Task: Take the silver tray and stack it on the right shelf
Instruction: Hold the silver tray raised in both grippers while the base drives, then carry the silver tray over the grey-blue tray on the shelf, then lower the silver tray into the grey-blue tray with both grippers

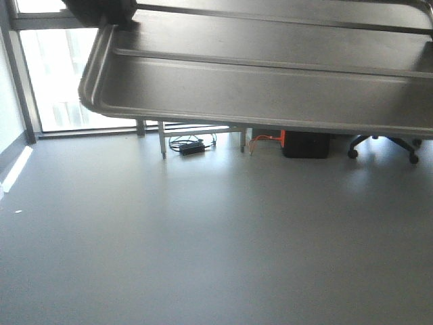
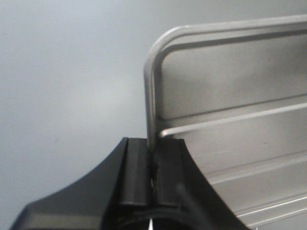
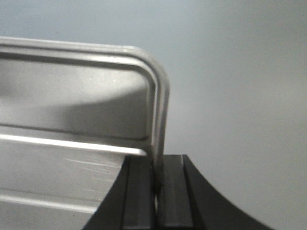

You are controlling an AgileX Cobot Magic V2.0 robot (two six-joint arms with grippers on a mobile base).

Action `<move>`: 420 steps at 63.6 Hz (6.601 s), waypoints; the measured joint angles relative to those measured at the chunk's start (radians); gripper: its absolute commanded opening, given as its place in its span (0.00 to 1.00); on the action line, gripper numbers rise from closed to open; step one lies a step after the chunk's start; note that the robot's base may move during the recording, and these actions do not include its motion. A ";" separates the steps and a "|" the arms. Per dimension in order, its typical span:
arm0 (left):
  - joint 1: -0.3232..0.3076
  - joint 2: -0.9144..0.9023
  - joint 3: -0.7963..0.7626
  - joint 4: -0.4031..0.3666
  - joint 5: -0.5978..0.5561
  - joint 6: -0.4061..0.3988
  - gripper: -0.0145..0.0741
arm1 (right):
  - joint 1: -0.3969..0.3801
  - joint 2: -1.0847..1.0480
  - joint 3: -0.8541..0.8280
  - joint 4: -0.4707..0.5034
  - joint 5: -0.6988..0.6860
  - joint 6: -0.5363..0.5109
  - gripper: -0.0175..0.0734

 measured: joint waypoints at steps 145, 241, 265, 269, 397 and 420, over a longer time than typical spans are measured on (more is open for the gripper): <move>0.000 0.002 0.000 0.000 0.000 0.000 0.06 | 0.000 0.000 0.000 0.000 0.004 0.000 0.25; 0.000 0.002 0.000 0.000 0.002 0.000 0.06 | 0.000 0.000 0.000 0.000 0.004 0.000 0.25; 0.000 0.002 0.000 0.000 0.002 0.000 0.06 | 0.000 0.000 0.000 0.000 0.004 0.000 0.25; 0.000 0.002 0.000 0.000 0.002 0.000 0.06 | 0.000 0.000 0.000 0.000 0.004 0.000 0.25; 0.289 0.346 0.000 -0.073 -0.221 0.162 0.06 | -0.050 0.572 -0.244 -0.036 -0.048 -0.110 0.25; 0.314 0.411 0.000 -0.080 -0.302 0.177 0.09 | -0.075 0.623 -0.244 -0.036 -0.083 -0.112 0.45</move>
